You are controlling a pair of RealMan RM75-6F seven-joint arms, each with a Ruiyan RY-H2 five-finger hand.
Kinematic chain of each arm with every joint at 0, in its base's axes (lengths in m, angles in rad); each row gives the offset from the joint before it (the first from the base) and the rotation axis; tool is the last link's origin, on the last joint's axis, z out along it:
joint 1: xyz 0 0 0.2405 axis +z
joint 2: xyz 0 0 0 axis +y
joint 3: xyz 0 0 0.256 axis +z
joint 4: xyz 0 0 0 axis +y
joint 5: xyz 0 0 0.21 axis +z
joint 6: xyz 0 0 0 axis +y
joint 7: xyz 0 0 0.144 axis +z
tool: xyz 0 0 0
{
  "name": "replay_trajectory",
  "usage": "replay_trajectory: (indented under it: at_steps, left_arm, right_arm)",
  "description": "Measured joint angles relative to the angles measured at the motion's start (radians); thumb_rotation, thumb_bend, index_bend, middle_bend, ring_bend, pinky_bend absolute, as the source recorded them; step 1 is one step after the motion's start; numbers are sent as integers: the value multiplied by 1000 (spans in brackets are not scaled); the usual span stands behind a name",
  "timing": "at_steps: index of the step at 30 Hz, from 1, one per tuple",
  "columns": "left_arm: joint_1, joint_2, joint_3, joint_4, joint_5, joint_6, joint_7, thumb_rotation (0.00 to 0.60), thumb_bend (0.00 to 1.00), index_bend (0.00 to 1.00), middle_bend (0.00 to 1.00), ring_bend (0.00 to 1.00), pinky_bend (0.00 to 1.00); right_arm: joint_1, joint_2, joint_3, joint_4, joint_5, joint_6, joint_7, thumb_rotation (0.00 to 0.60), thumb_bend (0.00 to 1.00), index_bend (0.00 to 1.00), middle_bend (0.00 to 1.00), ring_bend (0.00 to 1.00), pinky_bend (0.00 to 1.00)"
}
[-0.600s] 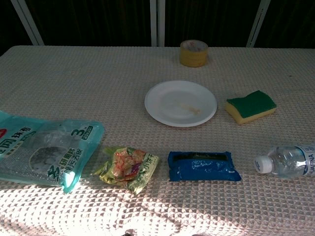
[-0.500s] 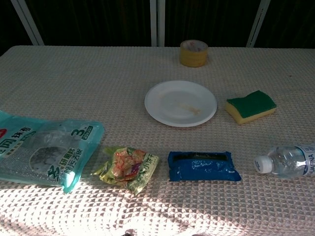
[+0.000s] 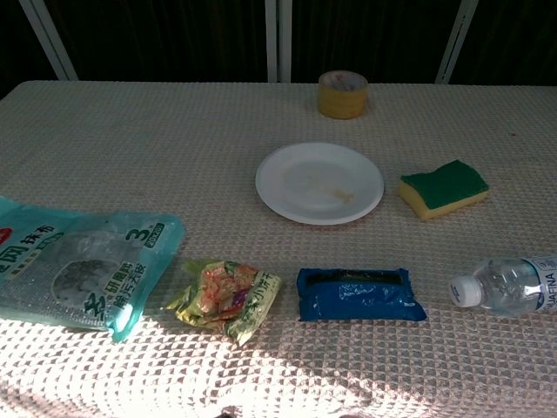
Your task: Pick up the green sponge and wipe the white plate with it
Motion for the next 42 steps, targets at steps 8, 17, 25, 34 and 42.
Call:
replay_trajectory:
  at_steps: [8, 17, 25, 34, 42]
  left_arm:
    - [2, -9, 6, 20, -3, -9, -31, 600, 23, 93, 65, 61, 162]
    - [1, -16, 1, 65, -20, -24, -80, 600, 23, 98, 65, 61, 162]
    - [9, -21, 0, 88, -30, -22, -107, 600, 24, 98, 65, 61, 162]
    - [6, -22, 1, 87, -23, -25, -103, 600, 24, 97, 65, 61, 162]
    - [9, -17, 0, 79, -27, -23, -98, 600, 23, 98, 65, 61, 162]
  right_arm:
    - [185, -136, 25, 58, 29, -279, -144, 600, 212, 144, 99, 0, 41]
    - [332, -365, 51, 252, 81, -420, -221, 600, 201, 243, 121, 0, 37]
    - [351, -413, 35, 307, 59, -397, -184, 600, 203, 247, 142, 0, 38]
    - [348, -429, 12, 355, 24, -361, -105, 600, 222, 267, 176, 35, 39]
    - [363, -477, -4, 436, -6, -352, -21, 600, 265, 332, 249, 87, 51]
